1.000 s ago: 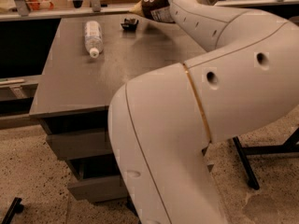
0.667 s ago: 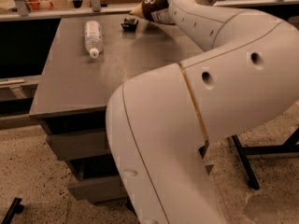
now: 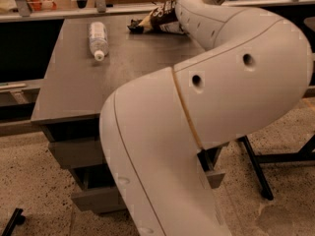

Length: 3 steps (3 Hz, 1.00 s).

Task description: Move brown chip bag near rxbar chocolate

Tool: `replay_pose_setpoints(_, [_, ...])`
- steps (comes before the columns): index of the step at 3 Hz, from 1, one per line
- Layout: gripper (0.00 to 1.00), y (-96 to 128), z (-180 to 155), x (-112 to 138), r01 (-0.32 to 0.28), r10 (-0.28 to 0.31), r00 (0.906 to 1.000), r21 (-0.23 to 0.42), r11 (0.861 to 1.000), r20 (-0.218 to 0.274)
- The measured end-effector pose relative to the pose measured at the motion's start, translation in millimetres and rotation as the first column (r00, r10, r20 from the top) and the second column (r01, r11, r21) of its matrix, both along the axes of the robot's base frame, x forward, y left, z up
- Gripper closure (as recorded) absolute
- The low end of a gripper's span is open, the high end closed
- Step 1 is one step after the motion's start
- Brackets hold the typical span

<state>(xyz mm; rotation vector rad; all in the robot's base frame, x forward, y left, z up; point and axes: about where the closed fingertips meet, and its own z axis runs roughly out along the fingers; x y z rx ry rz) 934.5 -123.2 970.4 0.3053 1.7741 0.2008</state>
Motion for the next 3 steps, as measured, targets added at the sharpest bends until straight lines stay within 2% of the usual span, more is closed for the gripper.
replay_pose_setpoints(1, [0.00, -2.4, -0.6, -1.2, 0.015, -0.015, 0.9999, -0.005, 1.000, -0.002])
replay_pose_setpoints(2, [0.00, -14.5, 0.5, -11.2, 0.037, -0.037, 0.9993, 0.007, 0.999, -0.009])
replay_pose_setpoints(3, [0.00, -43.7, 2.3, -34.9, 0.087, -0.087, 0.9960, 0.022, 0.996, -0.023])
